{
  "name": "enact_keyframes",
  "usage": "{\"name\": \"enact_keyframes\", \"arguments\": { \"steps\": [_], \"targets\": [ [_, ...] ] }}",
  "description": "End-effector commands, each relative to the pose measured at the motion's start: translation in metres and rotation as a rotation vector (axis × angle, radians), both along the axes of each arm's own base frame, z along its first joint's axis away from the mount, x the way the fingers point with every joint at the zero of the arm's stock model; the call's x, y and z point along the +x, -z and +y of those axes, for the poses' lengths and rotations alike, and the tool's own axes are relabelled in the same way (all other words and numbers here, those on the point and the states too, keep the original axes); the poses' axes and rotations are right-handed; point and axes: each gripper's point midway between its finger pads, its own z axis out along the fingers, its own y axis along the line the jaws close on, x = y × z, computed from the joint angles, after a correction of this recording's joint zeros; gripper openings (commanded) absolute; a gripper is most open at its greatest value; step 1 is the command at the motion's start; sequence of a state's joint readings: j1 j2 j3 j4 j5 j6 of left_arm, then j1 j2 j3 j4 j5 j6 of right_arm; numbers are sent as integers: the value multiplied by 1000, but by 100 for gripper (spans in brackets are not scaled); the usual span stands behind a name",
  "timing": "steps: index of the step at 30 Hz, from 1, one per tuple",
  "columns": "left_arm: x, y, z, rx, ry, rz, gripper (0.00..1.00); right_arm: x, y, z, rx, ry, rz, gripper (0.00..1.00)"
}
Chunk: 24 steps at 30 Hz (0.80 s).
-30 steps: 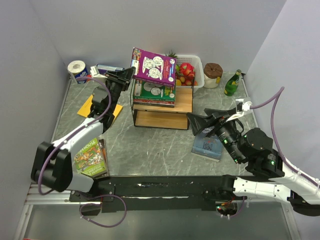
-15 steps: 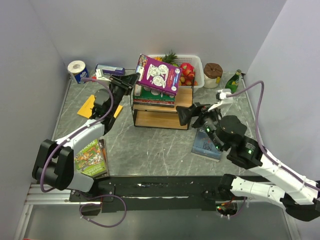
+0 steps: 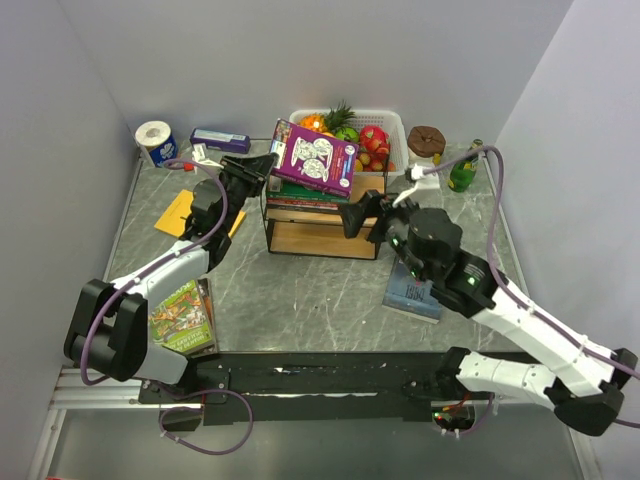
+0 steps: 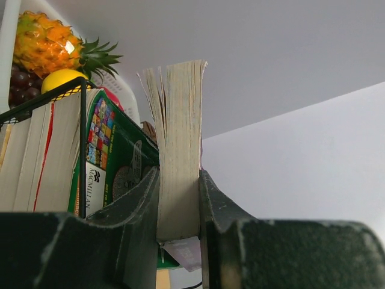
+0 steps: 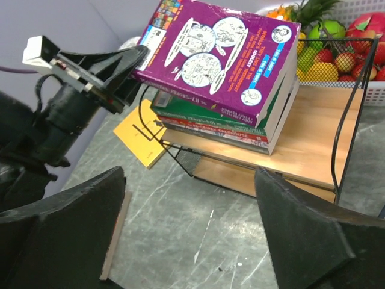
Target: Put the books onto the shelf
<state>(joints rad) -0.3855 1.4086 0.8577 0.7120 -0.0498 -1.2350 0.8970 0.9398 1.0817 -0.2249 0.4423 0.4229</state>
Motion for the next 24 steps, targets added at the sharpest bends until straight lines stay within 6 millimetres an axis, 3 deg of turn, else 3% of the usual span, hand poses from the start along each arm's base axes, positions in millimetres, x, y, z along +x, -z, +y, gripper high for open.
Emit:
{"name": "enact_keyframes", "arguments": {
  "steps": [1,4,5,8,17,22,23,24],
  "targets": [
    [-5,-39,9,-67,-27,-93,1,20,-27,8,33,8,-34,88],
    [-5,-38,9,-61,-27,-87,1,36,-27,14,28,-6,-33,60],
    [-5,-36,8,-56,-27,-83,1,43,-26,13,26,0,-29,42],
    [-5,-34,9,-48,-28,-76,1,62,-17,19,9,-2,-8,22],
    [-4,-34,5,34,-19,-37,5,97,16,30,-7,-56,94,15],
    [0,-40,5,96,-24,-7,17,97,17,34,8,-76,93,15],
    [0,-39,5,105,-23,3,22,98,18,34,5,-79,96,16],
    [1,-46,4,111,-21,-4,32,98,16,35,6,-82,92,17]
  ]
}}
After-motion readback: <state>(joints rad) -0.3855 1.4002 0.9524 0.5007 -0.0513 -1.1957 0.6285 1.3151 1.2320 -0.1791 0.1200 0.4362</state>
